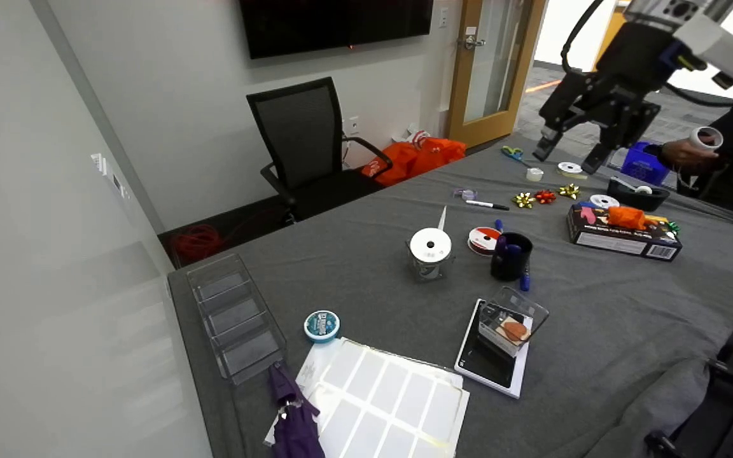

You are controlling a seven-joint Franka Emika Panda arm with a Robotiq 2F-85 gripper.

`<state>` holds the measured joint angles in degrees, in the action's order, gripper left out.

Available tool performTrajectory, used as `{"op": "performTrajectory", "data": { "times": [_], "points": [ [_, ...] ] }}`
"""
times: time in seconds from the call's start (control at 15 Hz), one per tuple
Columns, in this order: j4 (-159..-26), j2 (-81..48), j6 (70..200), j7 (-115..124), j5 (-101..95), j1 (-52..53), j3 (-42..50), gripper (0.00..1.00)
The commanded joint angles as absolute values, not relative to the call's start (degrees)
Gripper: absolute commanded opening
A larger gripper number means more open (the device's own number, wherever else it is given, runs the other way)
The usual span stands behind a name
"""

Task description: Remove the white disc from the middle container.

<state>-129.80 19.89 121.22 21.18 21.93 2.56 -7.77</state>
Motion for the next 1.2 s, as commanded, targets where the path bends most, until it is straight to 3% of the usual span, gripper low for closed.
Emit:
{"op": "performTrajectory", "data": {
  "times": [0.0,0.27,0.33,1.13],
  "points": [
    [-116.8,8.3,116.1,19.0,15.4,2.7,-7.5,1.0],
    [-104.0,-1.5,109.0,8.3,14.9,3.4,-5.8,1.0],
    [-111.8,4.3,114.1,12.5,15.1,3.5,-6.3,1.0],
    [-102.3,-6.7,112.2,3.6,12.5,2.4,-4.2,1.0]
  ]
}}
